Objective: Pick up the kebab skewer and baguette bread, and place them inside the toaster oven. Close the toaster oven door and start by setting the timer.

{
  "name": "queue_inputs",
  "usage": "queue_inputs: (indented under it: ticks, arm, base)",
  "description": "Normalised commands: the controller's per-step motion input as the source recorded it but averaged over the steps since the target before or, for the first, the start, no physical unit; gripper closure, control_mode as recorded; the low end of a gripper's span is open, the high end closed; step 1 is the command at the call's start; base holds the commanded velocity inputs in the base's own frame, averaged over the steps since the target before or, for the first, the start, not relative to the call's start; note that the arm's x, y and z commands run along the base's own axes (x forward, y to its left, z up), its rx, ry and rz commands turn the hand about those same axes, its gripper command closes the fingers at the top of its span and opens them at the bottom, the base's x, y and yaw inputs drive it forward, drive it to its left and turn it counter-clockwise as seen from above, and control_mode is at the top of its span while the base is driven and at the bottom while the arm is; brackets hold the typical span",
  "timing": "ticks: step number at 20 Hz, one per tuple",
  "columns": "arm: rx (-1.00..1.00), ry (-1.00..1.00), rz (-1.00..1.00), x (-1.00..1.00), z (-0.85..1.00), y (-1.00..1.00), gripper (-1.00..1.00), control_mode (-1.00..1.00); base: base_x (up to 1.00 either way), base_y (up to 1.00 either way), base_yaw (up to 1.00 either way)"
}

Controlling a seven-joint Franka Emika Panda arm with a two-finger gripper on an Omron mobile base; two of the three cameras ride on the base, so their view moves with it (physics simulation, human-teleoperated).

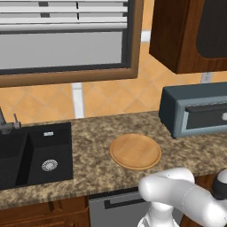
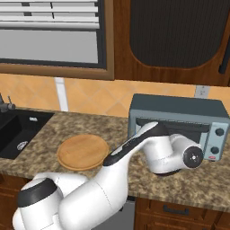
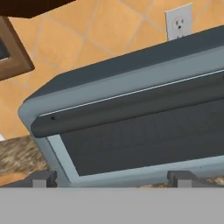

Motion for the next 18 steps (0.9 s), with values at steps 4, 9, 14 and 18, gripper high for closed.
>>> queue_inputs:
  ticks: [4,9,14,18]
  arm:
    - [0.0,0.01,-0.15,0.0,0.0,-0.62,-1.0,-1.0]
    - [0.0,-0.01,-0.09,-0.11,-0.03,-0.61,-1.0,-1.0]
    - [0.04,-0.01,-0.13,-0.42,-0.1,-0.7,-1.0,-1.0]
    - [0.14,0.0,-0.19,-0.2,0.0,-0.51,-1.0,-1.0]
  base:
    - [0.0,0.0,0.0]
    - [0.0,0.0,0.0]
    - [0.0,0.0,0.0]
    - [0.0,0.0,0.0]
